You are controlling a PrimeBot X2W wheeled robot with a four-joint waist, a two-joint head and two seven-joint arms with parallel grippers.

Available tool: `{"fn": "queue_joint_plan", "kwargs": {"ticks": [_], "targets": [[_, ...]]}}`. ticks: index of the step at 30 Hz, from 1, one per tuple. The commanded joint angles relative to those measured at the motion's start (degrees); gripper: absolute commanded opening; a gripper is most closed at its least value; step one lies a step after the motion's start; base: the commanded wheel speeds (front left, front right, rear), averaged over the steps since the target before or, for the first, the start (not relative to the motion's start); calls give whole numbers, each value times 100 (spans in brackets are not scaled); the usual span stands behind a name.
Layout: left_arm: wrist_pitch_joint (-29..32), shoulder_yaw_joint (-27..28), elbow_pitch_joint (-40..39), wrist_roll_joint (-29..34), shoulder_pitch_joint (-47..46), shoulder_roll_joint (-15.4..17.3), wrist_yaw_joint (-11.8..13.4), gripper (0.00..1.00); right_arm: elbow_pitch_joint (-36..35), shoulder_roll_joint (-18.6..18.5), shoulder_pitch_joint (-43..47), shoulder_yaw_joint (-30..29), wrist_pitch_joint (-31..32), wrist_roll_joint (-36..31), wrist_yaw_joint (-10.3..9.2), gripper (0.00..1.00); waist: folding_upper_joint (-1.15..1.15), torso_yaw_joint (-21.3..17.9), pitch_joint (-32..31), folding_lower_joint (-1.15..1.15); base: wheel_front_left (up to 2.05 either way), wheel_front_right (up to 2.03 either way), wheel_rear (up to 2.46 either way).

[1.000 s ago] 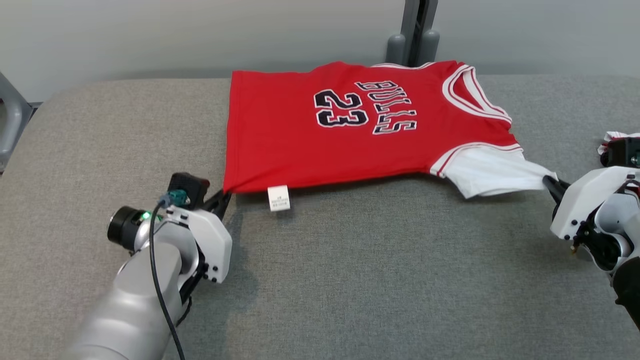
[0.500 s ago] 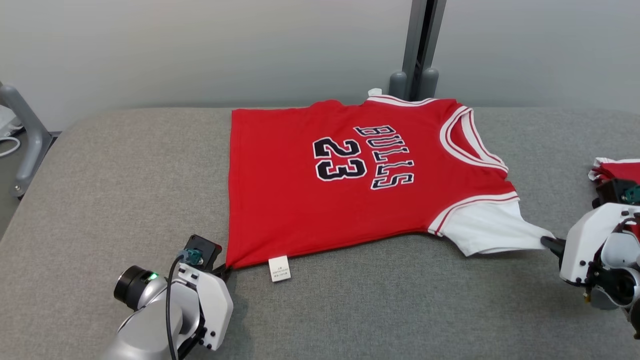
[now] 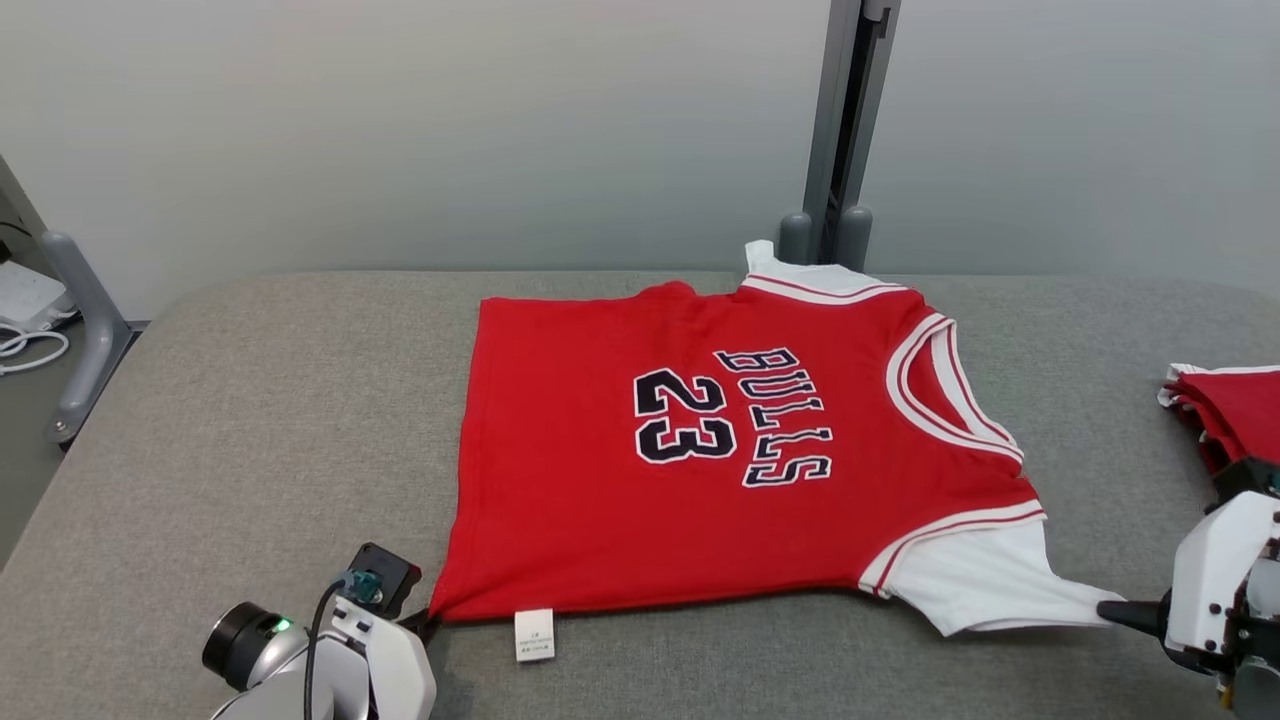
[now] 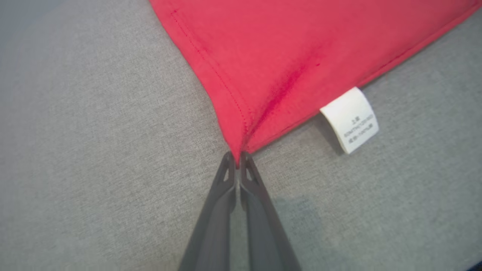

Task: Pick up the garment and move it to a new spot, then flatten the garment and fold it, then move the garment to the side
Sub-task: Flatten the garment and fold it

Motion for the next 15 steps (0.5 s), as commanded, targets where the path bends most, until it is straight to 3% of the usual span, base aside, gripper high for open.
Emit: {"fn": "queue_joint_plan", "kwargs": {"ticks": [1, 7, 15], "targets": [[-9, -33, 8, -56, 88, 100, 6, 0, -3, -124, 130, -29, 63, 67, -4, 0, 0, 8, -28, 0, 0, 0, 0], [139, -173, -288, -256, 286, 209, 6, 0, -185, -329, 398, -95, 287, 343, -4, 0, 0, 49, -122, 0, 0, 0, 0], [488, -264, -1188, -761, 629, 594, 6, 0, -393, -584, 786, -238, 139, 531, -4, 0, 0, 124, -184, 0, 0, 0, 0]]}}
